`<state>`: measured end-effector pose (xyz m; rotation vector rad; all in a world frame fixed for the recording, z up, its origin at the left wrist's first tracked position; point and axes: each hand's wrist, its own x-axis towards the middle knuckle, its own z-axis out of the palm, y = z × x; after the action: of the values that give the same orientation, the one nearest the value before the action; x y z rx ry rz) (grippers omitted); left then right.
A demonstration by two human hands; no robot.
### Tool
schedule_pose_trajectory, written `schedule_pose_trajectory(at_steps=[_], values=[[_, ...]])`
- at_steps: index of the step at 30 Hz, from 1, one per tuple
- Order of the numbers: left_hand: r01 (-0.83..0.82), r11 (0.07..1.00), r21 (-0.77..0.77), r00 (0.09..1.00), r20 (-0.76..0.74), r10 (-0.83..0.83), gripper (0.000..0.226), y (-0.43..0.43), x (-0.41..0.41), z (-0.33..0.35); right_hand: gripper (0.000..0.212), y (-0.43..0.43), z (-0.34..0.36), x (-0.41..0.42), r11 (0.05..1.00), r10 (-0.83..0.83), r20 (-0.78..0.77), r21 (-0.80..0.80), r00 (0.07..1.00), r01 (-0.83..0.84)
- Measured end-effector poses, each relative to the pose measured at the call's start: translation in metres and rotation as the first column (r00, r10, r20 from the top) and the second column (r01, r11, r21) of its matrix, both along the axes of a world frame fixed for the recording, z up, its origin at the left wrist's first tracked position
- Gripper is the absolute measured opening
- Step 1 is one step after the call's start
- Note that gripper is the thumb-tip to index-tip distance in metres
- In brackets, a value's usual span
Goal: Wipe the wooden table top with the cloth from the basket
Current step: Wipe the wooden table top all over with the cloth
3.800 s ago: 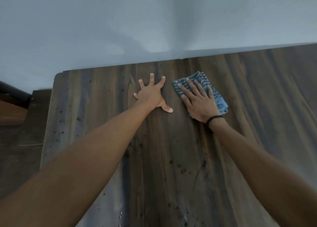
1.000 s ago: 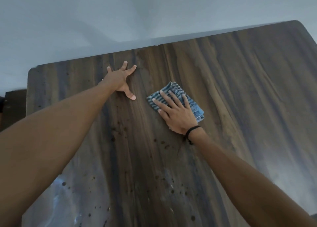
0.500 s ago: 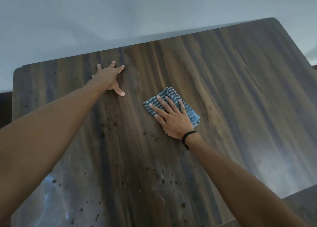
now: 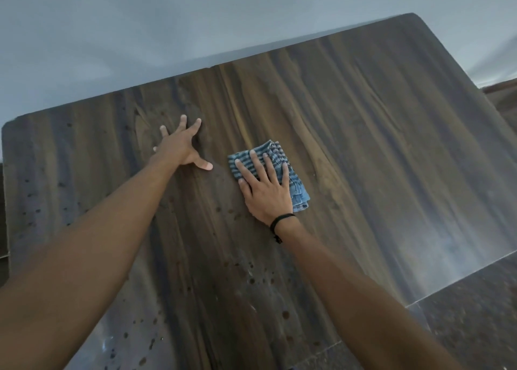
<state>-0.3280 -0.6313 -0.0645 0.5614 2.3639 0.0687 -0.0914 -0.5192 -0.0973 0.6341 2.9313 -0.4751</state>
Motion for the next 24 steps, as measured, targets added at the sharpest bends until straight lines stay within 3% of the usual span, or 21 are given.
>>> schedule_pose_trajectory(at_steps=[3, 7, 11, 14, 15, 18, 19, 22, 24], values=[[-0.008, 1.0, 0.01, 1.0, 0.004, 0.008, 0.138, 0.0, 0.001, 0.003, 0.05, 0.023, 0.002, 0.011, 0.992, 0.125, 0.01, 0.009, 0.992, -0.125], [-0.022, 1.0, 0.019, 1.0, 0.011, 0.022, 0.137, 0.0, 0.003, 0.008, 0.051, 0.012, 0.002, 0.003, 0.997, -0.073, 0.004, -0.018, 0.997, 0.073], [0.002, 1.0, 0.012, 1.0, -0.005, -0.002, 0.137, -0.001, 0.006, 0.009, 0.05, 0.038, 0.004, 0.0, 0.996, 0.093, 0.014, -0.005, 0.996, -0.093], [0.01, 1.0, 0.018, 1.0, -0.013, -0.009, 0.137, -0.002, 0.005, 0.008, 0.051, 0.041, 0.005, -0.029, 0.982, -0.175, 0.026, -0.066, 0.984, 0.176], [0.016, 1.0, 0.009, 1.0, -0.014, -0.016, 0.138, -0.003, 0.005, 0.007, 0.051, 0.033, 0.005, -0.037, 0.981, -0.176, 0.024, -0.077, 0.984, 0.177], [0.032, 0.999, -0.004, 0.999, -0.024, -0.033, 0.137, -0.003, 0.004, 0.007, 0.051, 0.03, 0.004, -0.027, 0.989, 0.145, 0.021, -0.015, 0.989, -0.145], [0.033, 0.999, -0.001, 0.999, -0.028, -0.033, 0.137, -0.003, 0.004, 0.007, 0.05, 0.039, 0.004, -0.02, 0.986, 0.167, 0.028, -0.01, 0.986, -0.166], [0.031, 1.0, -0.004, 0.999, -0.015, -0.031, 0.135, -0.001, 0.003, 0.007, 0.051, 0.038, 0.003, 0.0, 0.992, -0.12, 0.015, -0.04, 0.993, 0.12], [0.04, 0.999, -0.014, 0.999, -0.017, -0.04, 0.136, 0.0, 0.003, 0.007, 0.051, 0.018, 0.002, 0.016, 1.0, -0.03, 0.013, -0.009, 0.999, 0.03]])
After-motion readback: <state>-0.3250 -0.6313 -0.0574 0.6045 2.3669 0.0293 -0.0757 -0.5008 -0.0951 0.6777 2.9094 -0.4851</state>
